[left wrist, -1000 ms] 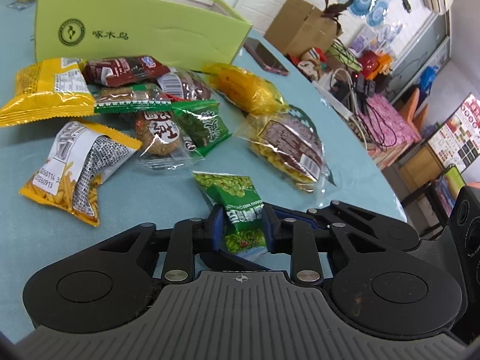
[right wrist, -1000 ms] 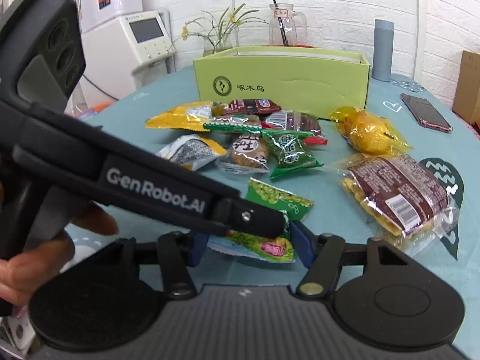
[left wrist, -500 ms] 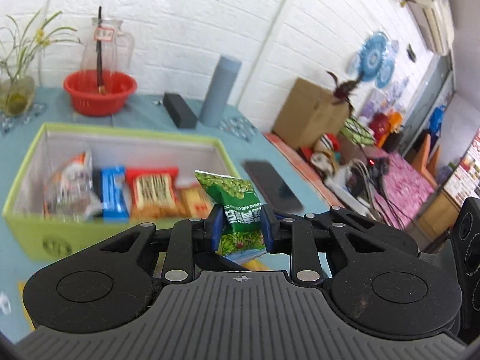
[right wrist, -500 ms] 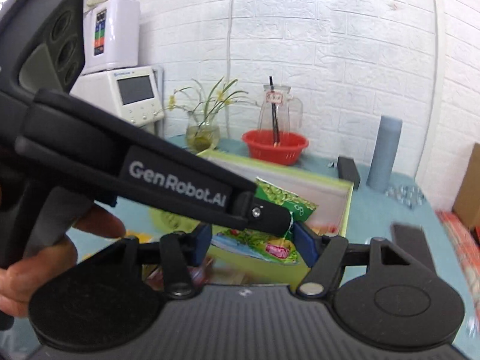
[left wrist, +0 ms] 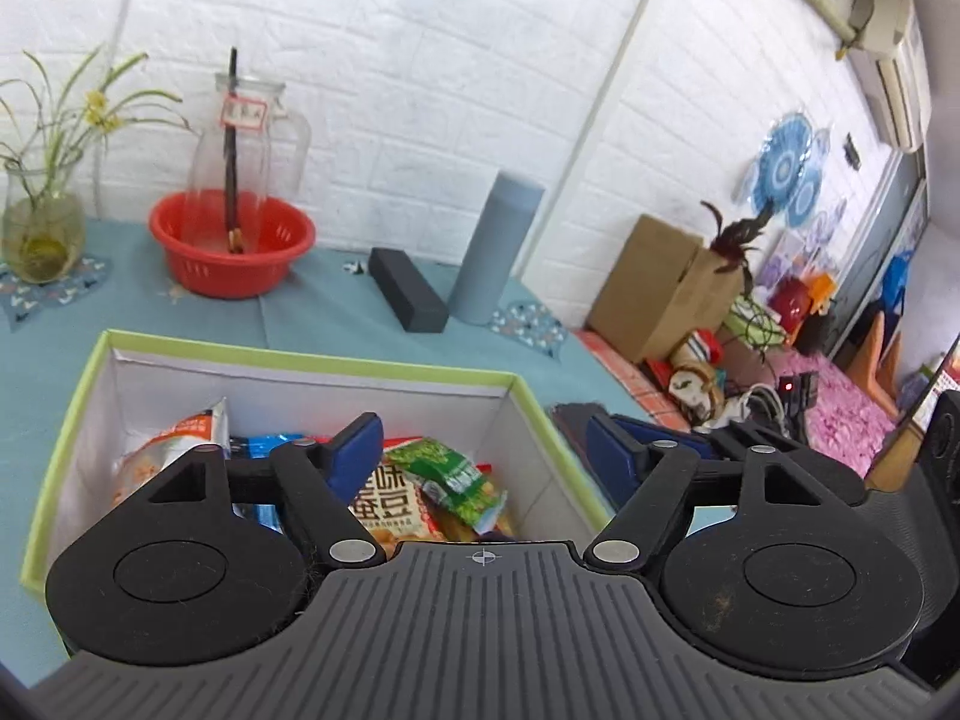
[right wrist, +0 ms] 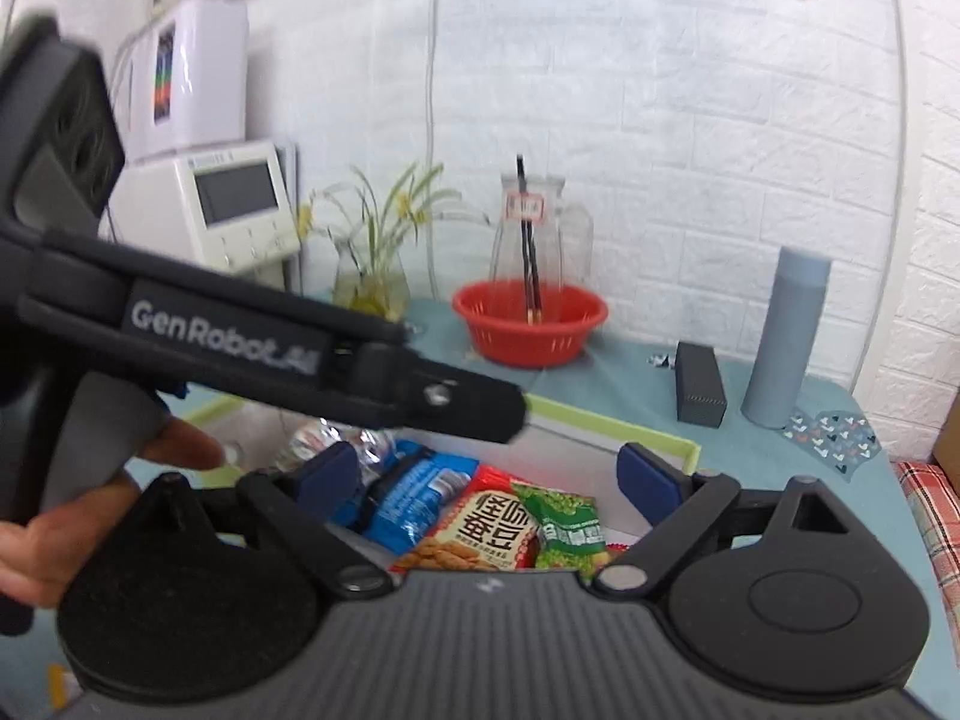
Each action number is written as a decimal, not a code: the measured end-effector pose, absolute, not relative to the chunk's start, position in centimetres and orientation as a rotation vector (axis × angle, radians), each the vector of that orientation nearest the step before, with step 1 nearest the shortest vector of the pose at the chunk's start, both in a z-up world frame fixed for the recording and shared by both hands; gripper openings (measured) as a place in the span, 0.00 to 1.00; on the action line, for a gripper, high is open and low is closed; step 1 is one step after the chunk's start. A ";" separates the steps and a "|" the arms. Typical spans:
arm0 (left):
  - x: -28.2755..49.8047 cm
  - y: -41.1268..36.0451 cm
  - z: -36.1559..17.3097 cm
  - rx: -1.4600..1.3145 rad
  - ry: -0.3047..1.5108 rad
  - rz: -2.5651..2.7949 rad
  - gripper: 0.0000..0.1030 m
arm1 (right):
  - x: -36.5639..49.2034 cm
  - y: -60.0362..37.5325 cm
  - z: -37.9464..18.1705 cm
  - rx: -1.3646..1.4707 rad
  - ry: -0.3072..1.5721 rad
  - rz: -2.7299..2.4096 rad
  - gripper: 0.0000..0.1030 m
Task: Organize snacks
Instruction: 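Carry the green pea packet into the green box and open the left gripper, then grasp the clear brown-printed wafer packet with the left gripper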
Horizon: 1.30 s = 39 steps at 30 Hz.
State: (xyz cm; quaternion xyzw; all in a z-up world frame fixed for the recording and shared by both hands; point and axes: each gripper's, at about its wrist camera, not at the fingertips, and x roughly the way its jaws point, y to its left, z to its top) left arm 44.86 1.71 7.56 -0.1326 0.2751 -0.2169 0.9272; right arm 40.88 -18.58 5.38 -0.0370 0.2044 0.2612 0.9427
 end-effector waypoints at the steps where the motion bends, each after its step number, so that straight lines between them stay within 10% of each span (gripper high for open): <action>1: 43.8 1.7 7.6 -0.275 0.566 -0.455 0.64 | 39.7 -19.2 5.6 -0.061 0.420 0.521 0.90; 15: 30.8 -1.6 -0.5 -0.409 0.827 -0.576 0.71 | 24.0 -27.6 -0.9 0.001 0.663 0.377 0.90; 39: 29.6 -4.8 -3.2 -0.443 0.930 -0.578 0.65 | 23.3 -23.4 -3.9 -0.119 0.718 0.436 0.91</action>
